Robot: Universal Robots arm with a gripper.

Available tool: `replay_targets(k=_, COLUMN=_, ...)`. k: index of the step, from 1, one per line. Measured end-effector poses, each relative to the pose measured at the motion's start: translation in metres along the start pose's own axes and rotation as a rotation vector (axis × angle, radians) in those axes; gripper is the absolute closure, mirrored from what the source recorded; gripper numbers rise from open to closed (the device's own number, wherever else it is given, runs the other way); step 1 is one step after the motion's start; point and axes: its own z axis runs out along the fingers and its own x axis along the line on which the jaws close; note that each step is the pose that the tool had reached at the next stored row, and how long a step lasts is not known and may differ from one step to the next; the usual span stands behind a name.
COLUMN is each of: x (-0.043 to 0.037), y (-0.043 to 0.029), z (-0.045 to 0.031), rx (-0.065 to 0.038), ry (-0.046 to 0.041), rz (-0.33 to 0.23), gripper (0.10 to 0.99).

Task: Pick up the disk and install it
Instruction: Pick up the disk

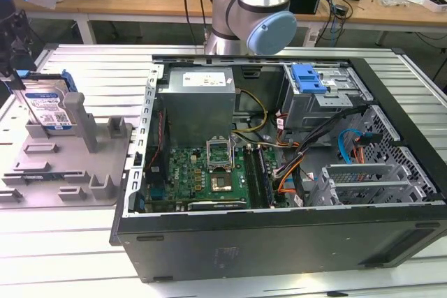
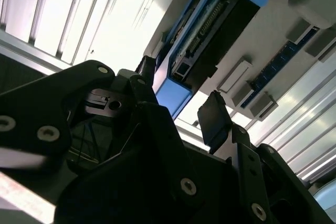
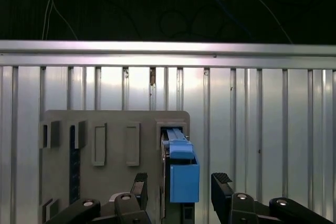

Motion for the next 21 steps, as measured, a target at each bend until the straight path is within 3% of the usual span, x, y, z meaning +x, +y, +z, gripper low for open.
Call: replay_targets(k=21, x=0.0002, y=0.0034, z=0.0172, rx=0.000, ry=0.0000, rz=0.000, gripper=0.486)
